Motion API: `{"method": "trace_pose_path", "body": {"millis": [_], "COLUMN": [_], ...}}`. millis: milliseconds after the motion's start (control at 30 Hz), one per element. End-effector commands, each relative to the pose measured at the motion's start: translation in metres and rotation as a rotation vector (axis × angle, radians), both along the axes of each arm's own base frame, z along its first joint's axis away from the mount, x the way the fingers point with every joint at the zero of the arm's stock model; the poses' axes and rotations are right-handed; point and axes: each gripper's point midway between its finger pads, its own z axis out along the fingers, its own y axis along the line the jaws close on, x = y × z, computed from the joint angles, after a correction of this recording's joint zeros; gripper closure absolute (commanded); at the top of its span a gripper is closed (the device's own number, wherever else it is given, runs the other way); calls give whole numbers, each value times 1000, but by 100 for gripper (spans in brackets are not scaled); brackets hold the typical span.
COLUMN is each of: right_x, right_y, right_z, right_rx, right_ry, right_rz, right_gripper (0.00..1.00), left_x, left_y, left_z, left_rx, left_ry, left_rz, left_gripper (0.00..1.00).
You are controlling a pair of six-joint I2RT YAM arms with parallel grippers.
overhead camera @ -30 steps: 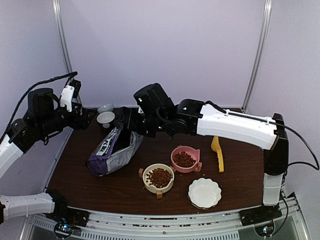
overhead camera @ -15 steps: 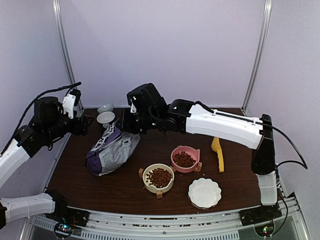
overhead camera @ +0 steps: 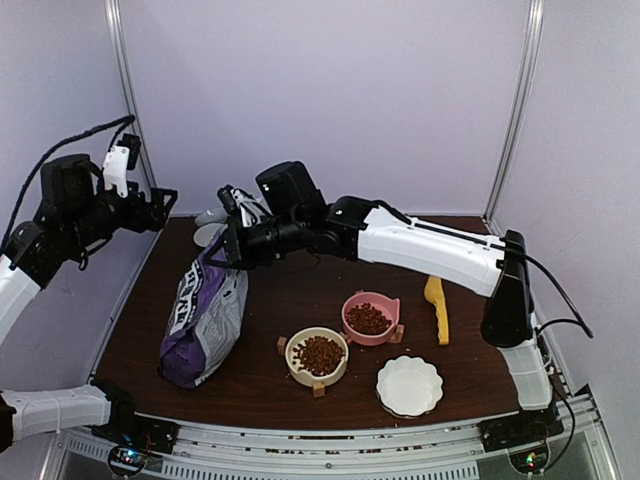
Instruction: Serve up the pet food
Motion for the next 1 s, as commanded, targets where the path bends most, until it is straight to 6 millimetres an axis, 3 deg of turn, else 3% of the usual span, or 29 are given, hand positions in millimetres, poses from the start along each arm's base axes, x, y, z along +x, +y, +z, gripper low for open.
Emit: {"method": "trace_pose_path", "body": {"millis": [0, 100, 267, 367, 567, 700, 867, 967], "right_x": [-66, -88, -110, -117, -128, -121, -94, -80], "right_y": [-23, -33, -59, -78, -105, -104, -88, -79], "right_z": [159, 158, 155, 162, 170, 157, 134, 115], "right_rx": [411, 404, 343, 333, 355, 344, 292, 243], "right_ry": [-179, -164, -229, -257, -272, -247, -225, -209], "right_rz": [314, 441, 545, 581, 678, 700, 615, 556], "right_gripper": [100, 100, 100, 100, 100, 100, 100, 92], "left_x": [-1, -8, -36, -52, -65, -63, -56, -54], "left_y": [-16, -30, -61, -81, -97, -100, -102, -101], "left_z": [34, 36, 33, 28, 15, 1, -24, -33], "left_rx": [-95, -111, -169, -218, -253, -269, -296, -316], "left_ry": [12, 35, 53, 74, 106, 130, 173, 173], "left_rz": [-78, -164, -384, -530, -652, -661, -644, -622], "left_gripper": [4, 4, 2, 2, 2, 2, 2, 2]}}
